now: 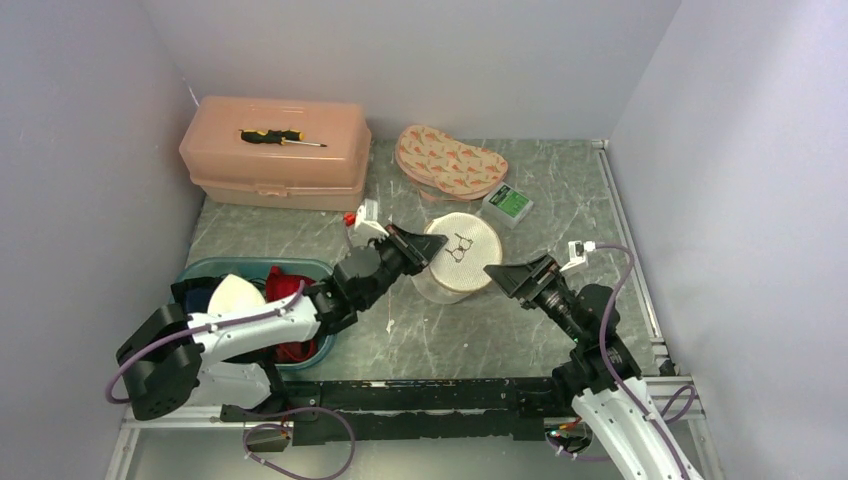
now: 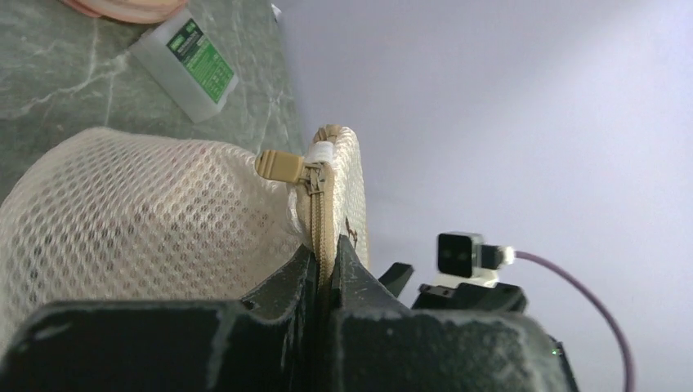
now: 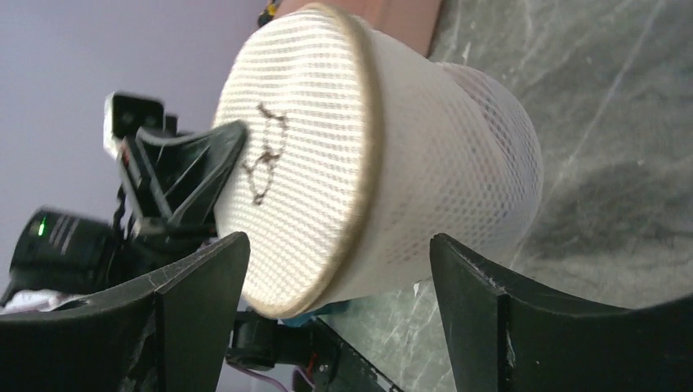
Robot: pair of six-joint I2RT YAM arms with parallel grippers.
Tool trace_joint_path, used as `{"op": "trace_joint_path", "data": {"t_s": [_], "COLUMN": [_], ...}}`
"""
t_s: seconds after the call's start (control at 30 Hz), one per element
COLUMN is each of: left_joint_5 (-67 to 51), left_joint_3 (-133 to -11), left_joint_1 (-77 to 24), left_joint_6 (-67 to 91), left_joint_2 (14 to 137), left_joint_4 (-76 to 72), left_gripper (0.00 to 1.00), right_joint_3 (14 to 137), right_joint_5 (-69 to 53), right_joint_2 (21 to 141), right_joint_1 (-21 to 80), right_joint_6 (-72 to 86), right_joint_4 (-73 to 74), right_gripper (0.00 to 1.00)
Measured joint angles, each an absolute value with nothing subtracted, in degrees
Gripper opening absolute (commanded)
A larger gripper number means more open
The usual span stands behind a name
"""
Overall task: Unzip the laundry bag and remove the bra
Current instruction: Adjust the laundry bag at the center of the board.
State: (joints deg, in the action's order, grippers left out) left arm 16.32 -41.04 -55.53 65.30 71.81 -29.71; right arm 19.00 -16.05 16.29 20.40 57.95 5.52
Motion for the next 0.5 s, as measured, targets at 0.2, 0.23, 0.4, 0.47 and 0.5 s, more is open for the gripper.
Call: {"op": "trace_joint_path", "data": {"t_s": [0.2, 0.23, 0.4, 0.47, 0.5], "left_joint_5": [30.20, 31.83, 35.73, 36.67, 37.34], "left_joint_3": [-33.12, -31.86, -28.88, -28.40, -28.36], "left_joint_1": [-60.66, -60.90, -61.21, -61.23, -61.28], "left_joint_6": [68.73, 69.17, 70.28, 70.67, 70.76], "left_joint_2": [74.63, 76.42, 81.71, 81.82, 81.82], "left_joint_4": [-42.59, -45.23, -50.52, -52.07, -53.47], "left_gripper": [0.03, 0.03, 0.03, 0.03, 0.03], "right_joint_3": [10.81, 9.61, 7.14, 7.01, 7.01], "right_joint_5": [-14.83, -14.94, -15.90, -16.40, -16.78], "right_joint_2": [17.12, 18.15, 23.77, 25.54, 26.33], "right_joint_1": [20.40, 20.40, 20.47, 20.60, 20.67], "right_joint_6": [65.23, 66.32, 69.28, 69.84, 70.06], "right_joint_4": [0.23, -1.17, -6.68, -8.71, -9.89], "right_gripper": [0.67, 0.64, 0.55, 0.55, 0.55]}}
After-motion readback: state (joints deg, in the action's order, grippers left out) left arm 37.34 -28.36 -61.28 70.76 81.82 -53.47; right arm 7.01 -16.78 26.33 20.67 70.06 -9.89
